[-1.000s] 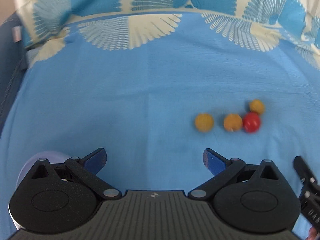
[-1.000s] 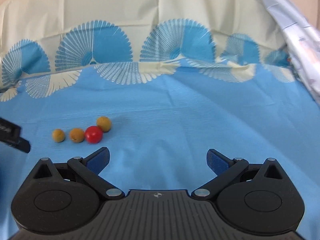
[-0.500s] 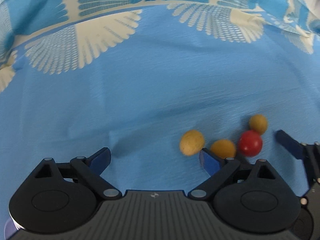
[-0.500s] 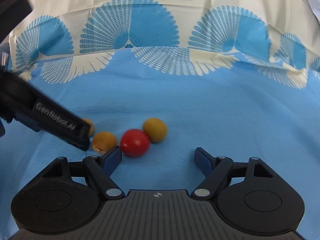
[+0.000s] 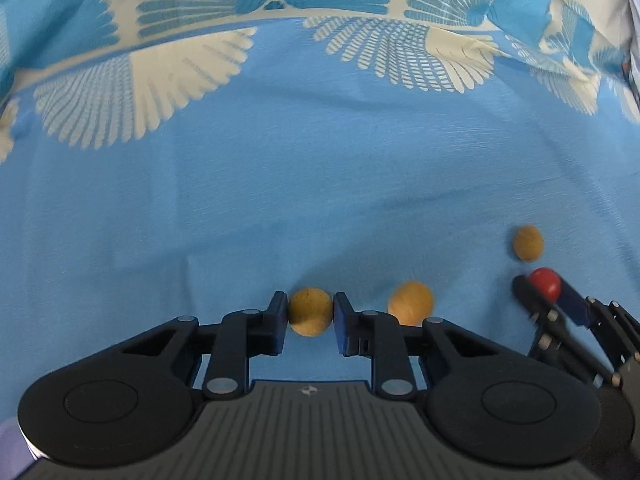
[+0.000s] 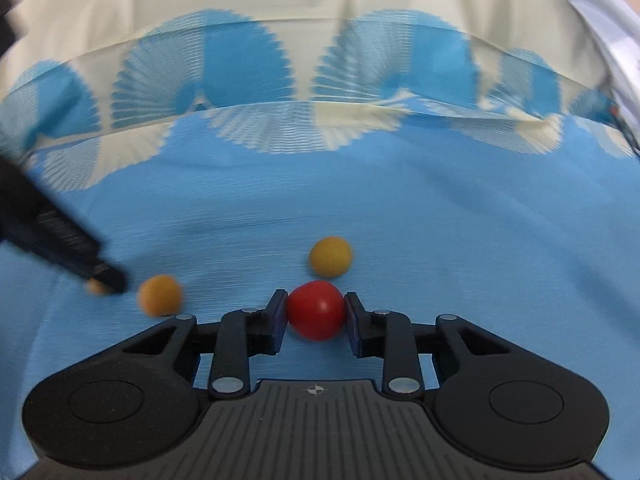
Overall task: Organize fruits
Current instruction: 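Grasp a yellow fruit with the left tool while the right tool grasps a red tomato, then carry the yellow fruit and red tomato over the plate with both tools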
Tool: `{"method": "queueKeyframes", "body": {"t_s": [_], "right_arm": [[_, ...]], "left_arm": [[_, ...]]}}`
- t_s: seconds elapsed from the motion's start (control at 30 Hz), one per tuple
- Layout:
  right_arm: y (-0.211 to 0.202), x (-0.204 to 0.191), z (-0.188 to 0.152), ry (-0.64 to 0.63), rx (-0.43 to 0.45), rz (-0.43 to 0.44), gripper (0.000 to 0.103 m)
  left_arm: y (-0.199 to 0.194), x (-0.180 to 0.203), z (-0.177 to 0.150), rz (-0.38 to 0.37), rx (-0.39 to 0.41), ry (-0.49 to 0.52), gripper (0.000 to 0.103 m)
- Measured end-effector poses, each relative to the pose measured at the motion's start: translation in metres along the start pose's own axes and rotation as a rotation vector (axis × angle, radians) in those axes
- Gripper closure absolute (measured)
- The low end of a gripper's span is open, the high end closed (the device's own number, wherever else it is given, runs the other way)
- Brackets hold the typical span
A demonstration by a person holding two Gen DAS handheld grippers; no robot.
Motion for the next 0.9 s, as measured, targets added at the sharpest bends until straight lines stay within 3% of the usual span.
{"method": "queueKeyframes", "body": {"t_s": [0.23, 0.47, 0.57, 0.63, 0.67, 0.7, 0.9], "right_arm": [[-0.025, 0.024, -0.005, 0.056, -0.019, -0.050, 0.071], [-0.046, 0.025, -0.027, 0.057, -0.065, -0.052, 0.071], [-0.046, 0.024, -0.031, 0.042, -0.062, -0.053, 0.071], [-0.044, 0.023, -0.033, 0.021, -0.054, -0.052, 0.071], [-0.044, 0.022, -0.034, 0.009, -0.048, -0.051, 0.071], [-0.043, 0.022, -0.034, 0.002, -0.043, -0.049, 0.071], [-0.043, 0.024, -0.029, 0.021, -0.002, -0.053, 0.071]], "left_arm": [[-0.030, -0.001, -0.017, 0.002, 0.046, 0.021, 0.076], [-0.026, 0.001, -0.027, 0.035, 0.042, 0.061, 0.076], [-0.019, -0.003, -0.032, 0.045, 0.027, 0.067, 0.065], [-0.015, -0.005, -0.036, 0.047, 0.021, 0.054, 0.064], [-0.015, -0.006, -0.035, 0.046, 0.027, 0.047, 0.065], [-0.016, -0.006, -0.034, 0.048, 0.033, 0.048, 0.077], [-0.045, -0.003, -0.030, 0.059, 0.045, 0.015, 0.077]]}}
Point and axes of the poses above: each gripper's, at about its wrist camera, not at the fingertips, and y roughly the way its jaws point, x to its right, z to its top, the point moved 10 cm from there along y, roughly the way its jaws point, and after that the axes turned 12 degrees about x, right-handed, at the moved point
